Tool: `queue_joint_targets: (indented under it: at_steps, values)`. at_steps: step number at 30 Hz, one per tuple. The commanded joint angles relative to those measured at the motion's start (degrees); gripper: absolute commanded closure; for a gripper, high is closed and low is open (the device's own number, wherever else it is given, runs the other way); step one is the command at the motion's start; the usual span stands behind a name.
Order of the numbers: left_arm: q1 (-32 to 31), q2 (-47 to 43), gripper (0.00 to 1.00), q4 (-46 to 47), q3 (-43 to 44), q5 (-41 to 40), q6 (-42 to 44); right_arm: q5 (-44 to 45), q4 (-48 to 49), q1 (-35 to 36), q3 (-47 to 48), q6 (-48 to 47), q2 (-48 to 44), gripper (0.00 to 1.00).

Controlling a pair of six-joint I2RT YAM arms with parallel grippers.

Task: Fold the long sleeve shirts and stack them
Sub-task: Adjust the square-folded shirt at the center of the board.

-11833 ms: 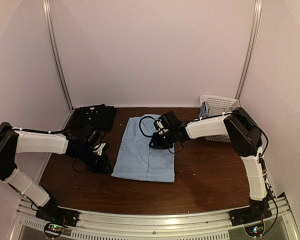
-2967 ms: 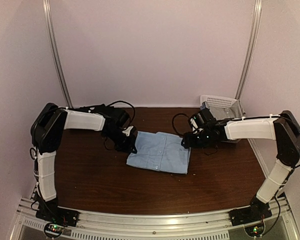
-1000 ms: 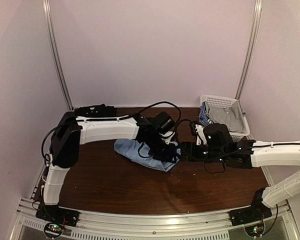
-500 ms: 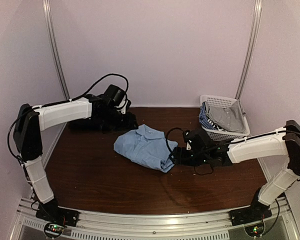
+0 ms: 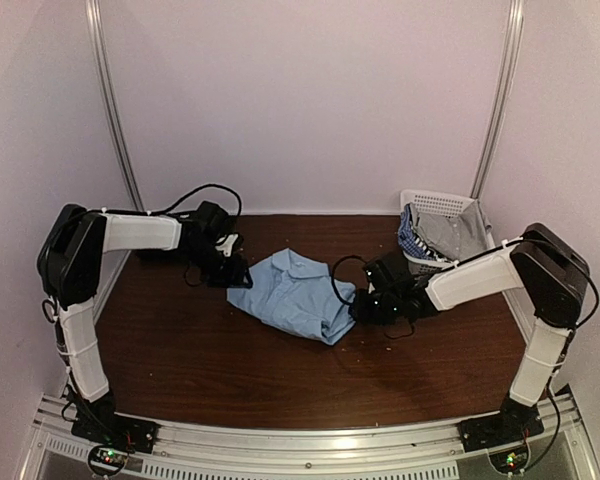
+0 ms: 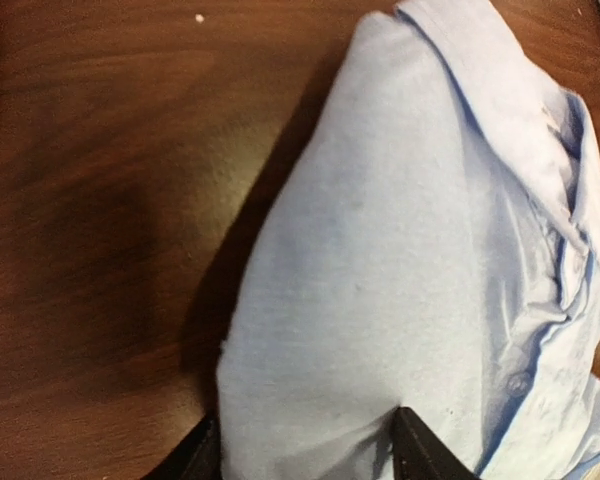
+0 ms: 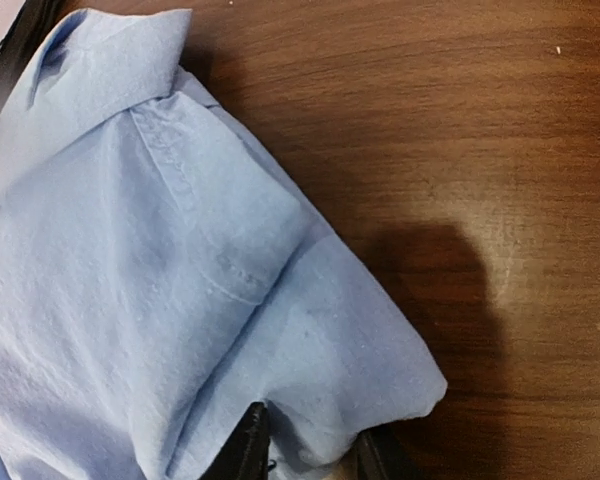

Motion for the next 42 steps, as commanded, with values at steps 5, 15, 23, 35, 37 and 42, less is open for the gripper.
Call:
queue_joint_targets:
  at_steps: [5,15,23,35,37,42]
  values:
    - [-3.89,-5.21,0.75,5.0,-10.87,6.58,-2.69,-1.28,-2.86,-3.41,6.99,-7.53,5.48,0.8]
    - [-13.57,-17.62,0.55,5.1,-23.3,0.21,-14.88,1.92,-13.68,-4.98,11.23,-17.17,2.36,0.56]
    - [-9.36,-23.52,0.47,3.38,-18.4,-7.81,-16.28,2.71,-20.42,-3.79,17.48,-20.13,-3.33,0.41]
    - [-2.47,-6.24,0.5,4.21,-4.24,-3.48,-10.04,-4.2,-19.35,-3.74,26.21,-20.74,8.24,0.46]
    - [-2.46,-4.64,0.5,4.09,-3.49,-3.83,-9.82,-4.74,-19.28,-3.72,27.01,-20.61,9.7,0.47]
    - [-2.46,-1.89,0.5,4.27,-3.0,-3.25,-9.64,-5.36,-19.38,-3.7,28.27,-20.39,12.05,0.47]
